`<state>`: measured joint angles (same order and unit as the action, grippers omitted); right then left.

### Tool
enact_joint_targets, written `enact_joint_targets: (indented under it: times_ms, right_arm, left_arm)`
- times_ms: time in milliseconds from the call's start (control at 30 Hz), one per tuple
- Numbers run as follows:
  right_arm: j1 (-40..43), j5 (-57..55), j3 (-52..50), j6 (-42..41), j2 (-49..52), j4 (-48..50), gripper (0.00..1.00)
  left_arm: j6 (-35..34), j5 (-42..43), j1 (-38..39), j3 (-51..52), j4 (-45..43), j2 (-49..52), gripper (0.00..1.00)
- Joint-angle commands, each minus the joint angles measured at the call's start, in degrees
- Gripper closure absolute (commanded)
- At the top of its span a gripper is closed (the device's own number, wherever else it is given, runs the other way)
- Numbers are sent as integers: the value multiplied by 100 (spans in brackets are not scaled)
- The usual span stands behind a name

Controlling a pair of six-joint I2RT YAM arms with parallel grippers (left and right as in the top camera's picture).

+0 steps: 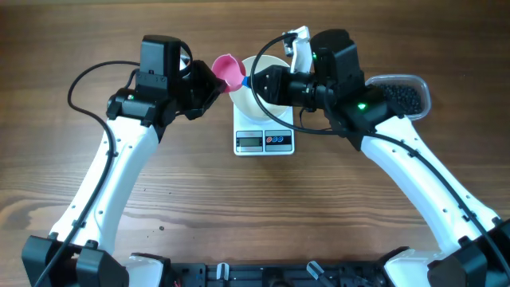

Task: Scoop item into bowl and weigh 150g on scale
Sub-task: 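Move the right gripper to the scoop's blue handle beside the left gripper, then close the right gripper on the blue handle, handing over from left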

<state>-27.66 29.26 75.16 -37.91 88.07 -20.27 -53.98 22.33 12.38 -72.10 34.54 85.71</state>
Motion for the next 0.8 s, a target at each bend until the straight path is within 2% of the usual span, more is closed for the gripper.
enact_joint_targets:
  times_ms: [0, 767]
  right_arm:
    - [-9, -188, 92, 24, 2, 28, 80]
    - [-2, -188, 92, -282, 0, 11, 82]
  left_arm:
    - [-50, -59, 11, -79, 0, -15, 96]
    - [-225, -122, 11, -79, -2, -15, 96]
